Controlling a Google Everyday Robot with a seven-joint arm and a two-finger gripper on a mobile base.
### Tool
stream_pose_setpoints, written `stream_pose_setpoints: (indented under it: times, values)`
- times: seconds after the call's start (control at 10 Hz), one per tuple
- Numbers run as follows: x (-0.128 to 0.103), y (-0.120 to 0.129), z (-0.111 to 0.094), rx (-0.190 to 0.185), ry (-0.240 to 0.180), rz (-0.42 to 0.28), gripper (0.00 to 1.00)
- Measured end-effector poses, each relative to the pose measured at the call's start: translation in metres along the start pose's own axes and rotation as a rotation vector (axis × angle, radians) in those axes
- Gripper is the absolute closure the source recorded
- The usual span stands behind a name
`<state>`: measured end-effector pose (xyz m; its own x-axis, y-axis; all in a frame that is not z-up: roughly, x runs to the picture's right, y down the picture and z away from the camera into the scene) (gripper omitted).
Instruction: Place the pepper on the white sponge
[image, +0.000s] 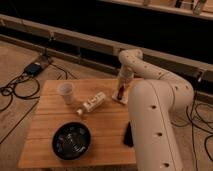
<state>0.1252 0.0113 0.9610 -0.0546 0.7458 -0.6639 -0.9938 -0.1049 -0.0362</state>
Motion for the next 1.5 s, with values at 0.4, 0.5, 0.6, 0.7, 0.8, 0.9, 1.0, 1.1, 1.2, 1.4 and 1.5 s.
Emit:
stream_pose_setpoints:
  times: [0.4,0.5,0.6,0.7,0.8,0.9,1.0,1.1,1.2,1.4,1.5]
  values:
    - [-0.001,-0.002,0.006,-0.018,0.011,-0.007,0.82]
    - [0.001,-0.001,0.007,-0.027,0.015,-0.008,0.7]
    - [0.003,0.0,0.008,-0.038,0.021,-0.009,0.61]
    - [0.006,0.001,0.008,-0.048,0.027,-0.009,0.53]
    - [0.01,0.005,0.008,-0.066,0.034,-0.013,0.42]
    - [0.014,0.01,0.007,-0.088,0.037,-0.019,0.3]
    - [0.016,0.013,0.006,-0.104,0.032,-0.023,0.23]
    - [0.018,0.015,0.006,-0.112,0.029,-0.025,0.2]
    - [0.019,0.013,0.005,-0.113,0.021,-0.025,0.2]
    - [0.017,0.003,0.004,-0.095,-0.002,-0.007,0.2]
    - [0.016,-0.001,0.002,-0.082,-0.015,0.002,0.2]
